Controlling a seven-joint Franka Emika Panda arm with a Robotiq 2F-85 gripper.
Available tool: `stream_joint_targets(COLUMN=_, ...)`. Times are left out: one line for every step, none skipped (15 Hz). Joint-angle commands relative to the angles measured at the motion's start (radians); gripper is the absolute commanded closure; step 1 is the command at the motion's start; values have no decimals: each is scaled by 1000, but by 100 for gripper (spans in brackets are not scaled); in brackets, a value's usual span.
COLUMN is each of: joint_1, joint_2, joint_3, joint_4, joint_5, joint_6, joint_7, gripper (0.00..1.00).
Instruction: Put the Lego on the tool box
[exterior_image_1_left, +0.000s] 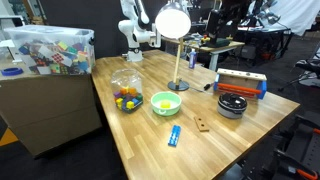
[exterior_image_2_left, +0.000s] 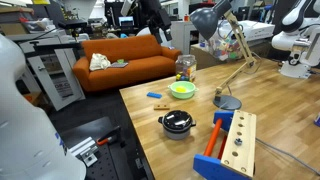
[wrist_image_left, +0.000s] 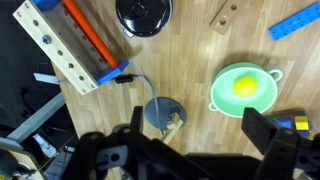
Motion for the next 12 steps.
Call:
stream_joint_targets(joint_1=44, joint_2=6, joint_3=-41, joint_4=2, joint_5=-17, joint_6=-5, joint_7=12, gripper=0)
stream_joint_targets(joint_1=41, joint_2=22, joint_3=-38, joint_4=18, joint_5=-27, joint_6=-4, joint_7=33, gripper=0)
stream_joint_targets(joint_1=46, joint_2=39, joint_3=-41, joint_4=34, joint_5=-21, joint_6=3, joint_7=46, gripper=0)
stream_joint_targets(joint_1=52, joint_2=62, joint_3=-43, joint_4=59, joint_5=-9, joint_6=5, joint_7=61, gripper=0)
stream_joint_targets(joint_1=62, joint_2=83, joint_3=-47, joint_4=82, joint_5=12, joint_6=4, joint_7=73, gripper=0)
stream_joint_targets(joint_1=70, joint_2=114, joint_3=-46, joint_4=114, joint_5=23, joint_6=-3, joint_7=93, gripper=0)
stream_joint_targets(joint_1=80, joint_2=145, joint_3=-48, joint_4=144, joint_5=29, joint_6=-11, joint_7=111, gripper=0)
stream_joint_targets(joint_1=97, joint_2=179, joint_3=-57, joint_4=181, joint_5=70, joint_6=-39, joint_7=124, gripper=0)
stream_joint_targets(joint_1=112, joint_2=206, joint_3=-65, joint_4=205, joint_5=103, joint_6=-50, joint_7=137, gripper=0)
stream_joint_targets(joint_1=127, joint_2=233, joint_3=-76, joint_4=230, joint_5=152, joint_6=-62, joint_7=138, gripper=0)
stream_joint_targets(joint_1=142, joint_2=248, joint_3=-86, joint_4=246, joint_5=190, joint_6=-68, joint_7=139, gripper=0)
stream_joint_targets(joint_1=148, joint_2=211, joint_3=-94, joint_4=191, joint_5=133, joint_6=-15, joint_7=131, gripper=0)
